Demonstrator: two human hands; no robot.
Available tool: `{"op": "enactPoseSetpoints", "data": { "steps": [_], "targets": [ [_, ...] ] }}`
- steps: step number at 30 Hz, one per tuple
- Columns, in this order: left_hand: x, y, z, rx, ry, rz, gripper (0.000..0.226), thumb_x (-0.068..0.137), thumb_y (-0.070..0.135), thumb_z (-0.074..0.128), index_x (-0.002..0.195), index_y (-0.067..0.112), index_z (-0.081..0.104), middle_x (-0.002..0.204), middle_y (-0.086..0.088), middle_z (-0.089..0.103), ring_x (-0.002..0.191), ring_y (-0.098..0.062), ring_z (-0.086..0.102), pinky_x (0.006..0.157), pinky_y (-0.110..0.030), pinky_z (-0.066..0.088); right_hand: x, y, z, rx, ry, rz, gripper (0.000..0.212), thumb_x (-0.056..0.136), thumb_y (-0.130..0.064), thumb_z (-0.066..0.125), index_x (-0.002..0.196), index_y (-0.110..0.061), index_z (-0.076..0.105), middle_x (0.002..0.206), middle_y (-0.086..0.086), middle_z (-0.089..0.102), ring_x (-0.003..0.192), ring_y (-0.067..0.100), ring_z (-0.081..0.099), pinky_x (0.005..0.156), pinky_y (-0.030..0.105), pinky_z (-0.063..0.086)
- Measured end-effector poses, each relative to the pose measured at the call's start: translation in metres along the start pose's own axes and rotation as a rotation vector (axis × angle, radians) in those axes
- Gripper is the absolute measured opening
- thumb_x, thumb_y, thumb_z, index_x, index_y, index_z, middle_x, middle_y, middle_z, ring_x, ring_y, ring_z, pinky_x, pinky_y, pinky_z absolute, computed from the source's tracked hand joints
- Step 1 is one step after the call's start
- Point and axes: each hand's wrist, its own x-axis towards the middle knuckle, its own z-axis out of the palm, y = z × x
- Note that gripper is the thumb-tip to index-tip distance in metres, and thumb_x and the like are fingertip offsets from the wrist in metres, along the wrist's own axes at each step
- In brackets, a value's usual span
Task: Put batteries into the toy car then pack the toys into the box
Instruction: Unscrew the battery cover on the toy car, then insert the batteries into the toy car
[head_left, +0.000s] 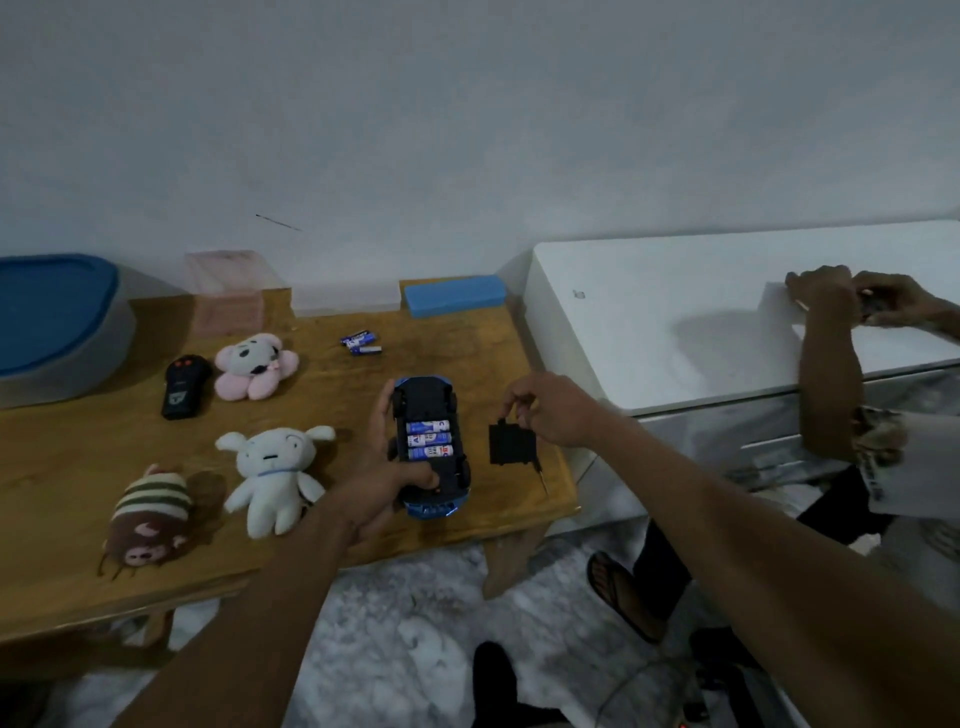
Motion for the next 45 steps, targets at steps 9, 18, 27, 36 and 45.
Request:
{"op": "enactPoseSetpoints", "data": {
  "steps": [9,18,27,36,45],
  "targets": [
    [0.013,-0.015,0.025,-0.019,0.05,-0.073,0.113,0.072,-0.031,0.049,0.141,0.054,0.021,0.129,-0.008,0.056,0.113,-0.035,0.059,0.081,-0.05,0.055,0.037,0.058,0.052,-0.145,-0.244,0.096,0.029,0.086,-0.011,0.054,0.113,-0.013,0.065,0.112,0.009,0.065,0.104,0.025,0.06,0.085,0.027,0.046],
    [0.021,-0.015,0.031,-0.02,0.09,-0.104,0.114,0.072,-0.032,0.048,0.141,0.055,0.02,0.126,-0.008,0.058,0.111,-0.034,0.06,0.082,-0.049,0.055,0.04,0.067,0.056,-0.146,-0.231,0.002,0.036,0.076,0.007,0.052,0.103,-0.012,0.065,0.102,0.009,0.066,0.096,0.025,0.06,0.078,0.033,0.053],
    [0.014,-0.011,0.021,-0.035,0.075,-0.081,0.117,0.07,-0.032,0.05,0.14,0.057,0.021,0.132,-0.012,0.054,0.116,-0.038,0.057,0.09,-0.054,0.052,0.036,0.054,0.038,-0.077,-0.086,0.05,0.03,0.089,0.001,0.044,0.107,-0.008,0.066,0.105,0.009,0.063,0.096,0.022,0.058,0.069,0.022,0.04],
    [-0.003,0.012,0.006,-0.039,0.038,-0.016,0.117,0.071,-0.031,0.052,0.14,0.057,0.017,0.133,-0.014,0.053,0.113,-0.038,0.058,0.082,-0.05,0.054,0.025,-0.04,0.005,0.061,0.141,-0.097,0.015,0.089,-0.009,0.057,0.092,-0.016,0.07,0.083,-0.014,0.055,0.074,-0.002,0.048,0.072,0.017,0.037],
    [-0.027,0.021,-0.013,-0.013,0.03,0.127,0.117,0.071,-0.031,0.053,0.146,0.049,0.013,0.141,-0.01,0.047,0.119,-0.034,0.055,0.088,-0.052,0.053,0.004,-0.102,0.046,-0.046,0.243,0.058,0.021,0.088,-0.02,0.058,0.078,-0.01,0.074,0.077,0.004,0.071,0.074,0.017,0.066,0.061,0.029,0.053]
  ]
}}
